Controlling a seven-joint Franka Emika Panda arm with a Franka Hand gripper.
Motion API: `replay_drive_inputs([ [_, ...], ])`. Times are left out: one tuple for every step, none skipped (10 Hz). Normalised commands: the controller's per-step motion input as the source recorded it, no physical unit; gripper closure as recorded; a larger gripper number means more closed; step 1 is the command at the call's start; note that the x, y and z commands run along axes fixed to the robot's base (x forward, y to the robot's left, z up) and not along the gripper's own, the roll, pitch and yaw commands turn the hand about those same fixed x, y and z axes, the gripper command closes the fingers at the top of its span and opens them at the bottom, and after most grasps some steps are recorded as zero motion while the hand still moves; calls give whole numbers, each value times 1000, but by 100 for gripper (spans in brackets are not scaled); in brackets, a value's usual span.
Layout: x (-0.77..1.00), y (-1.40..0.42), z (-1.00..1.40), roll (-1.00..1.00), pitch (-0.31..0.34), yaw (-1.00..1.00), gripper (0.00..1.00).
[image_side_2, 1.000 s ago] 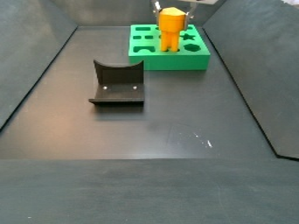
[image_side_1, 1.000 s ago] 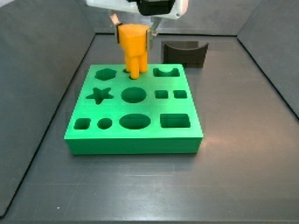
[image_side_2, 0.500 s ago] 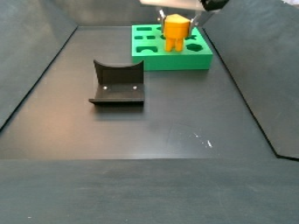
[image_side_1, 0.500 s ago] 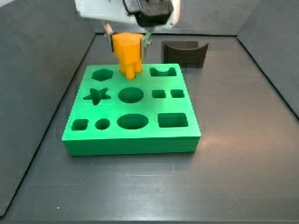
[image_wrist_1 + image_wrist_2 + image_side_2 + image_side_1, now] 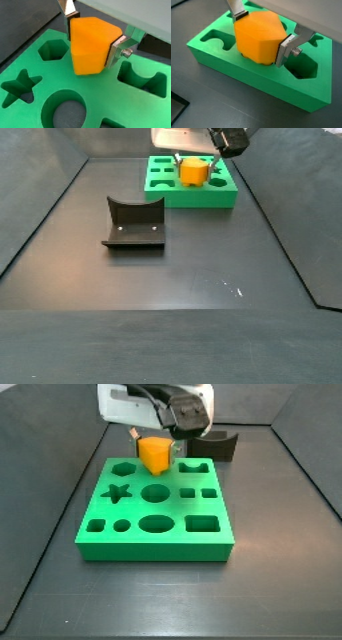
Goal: Insert the 3 prong object.
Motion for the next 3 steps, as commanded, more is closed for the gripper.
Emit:
replay_drive_inputs([
  [0, -6, -351, 56, 0, -103, 100],
  [0, 0, -40, -26, -100, 0, 100],
  [0, 0, 0, 0, 0, 0, 100],
])
